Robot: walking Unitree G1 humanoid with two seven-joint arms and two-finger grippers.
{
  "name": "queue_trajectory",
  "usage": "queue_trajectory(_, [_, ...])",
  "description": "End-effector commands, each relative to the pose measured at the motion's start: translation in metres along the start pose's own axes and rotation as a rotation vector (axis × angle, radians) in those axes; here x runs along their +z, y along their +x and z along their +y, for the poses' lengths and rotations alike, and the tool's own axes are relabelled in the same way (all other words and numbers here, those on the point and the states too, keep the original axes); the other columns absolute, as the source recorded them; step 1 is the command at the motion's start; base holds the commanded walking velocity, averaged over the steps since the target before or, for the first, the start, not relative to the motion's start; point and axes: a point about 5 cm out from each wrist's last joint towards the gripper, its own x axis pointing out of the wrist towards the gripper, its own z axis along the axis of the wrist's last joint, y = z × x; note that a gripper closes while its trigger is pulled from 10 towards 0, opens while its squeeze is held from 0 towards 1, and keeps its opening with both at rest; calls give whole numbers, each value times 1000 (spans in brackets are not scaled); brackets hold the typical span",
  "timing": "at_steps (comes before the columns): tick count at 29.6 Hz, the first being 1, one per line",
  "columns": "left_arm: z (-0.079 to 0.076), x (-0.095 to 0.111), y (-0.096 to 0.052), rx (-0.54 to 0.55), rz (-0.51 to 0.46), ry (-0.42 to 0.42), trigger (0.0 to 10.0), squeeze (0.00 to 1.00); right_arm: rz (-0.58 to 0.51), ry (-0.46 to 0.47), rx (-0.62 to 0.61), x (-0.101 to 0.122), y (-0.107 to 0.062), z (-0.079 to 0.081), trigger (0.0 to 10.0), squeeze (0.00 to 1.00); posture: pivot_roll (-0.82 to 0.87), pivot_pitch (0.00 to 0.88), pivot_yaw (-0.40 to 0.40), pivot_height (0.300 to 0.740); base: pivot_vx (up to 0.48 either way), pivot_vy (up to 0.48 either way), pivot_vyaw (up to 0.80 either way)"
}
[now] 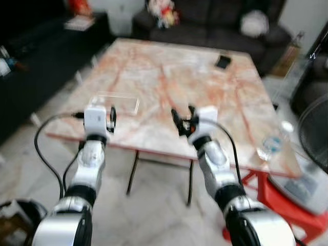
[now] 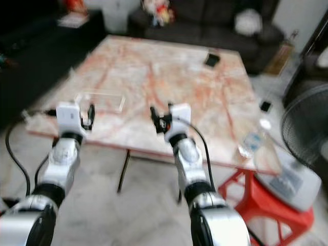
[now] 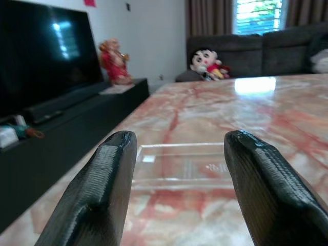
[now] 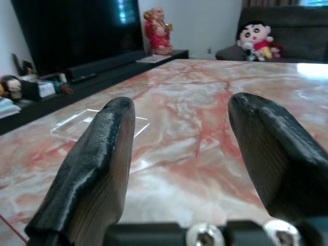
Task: Picking trash to rubbish bin
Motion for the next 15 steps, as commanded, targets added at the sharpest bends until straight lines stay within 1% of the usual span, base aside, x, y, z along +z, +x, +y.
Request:
queue_trajectory(1, [-9, 7, 4, -23, -21, -8, 10000, 0, -18, 9, -36, 5, 0, -10, 10000, 0, 117, 0, -77, 740, 371, 0, 0])
queue_trajectory(11, [-8, 7, 5, -18, -21, -9, 10000, 0, -12, -5, -26, 4, 0, -9, 10000, 0, 117, 9, -79, 740, 374, 0, 0])
queue_trajectory(15, [-8, 8, 5, -15, -21, -10, 10000, 0, -9, 3, -28, 4, 0, -9, 10000, 0, 118, 15, -81, 740, 374, 0, 0])
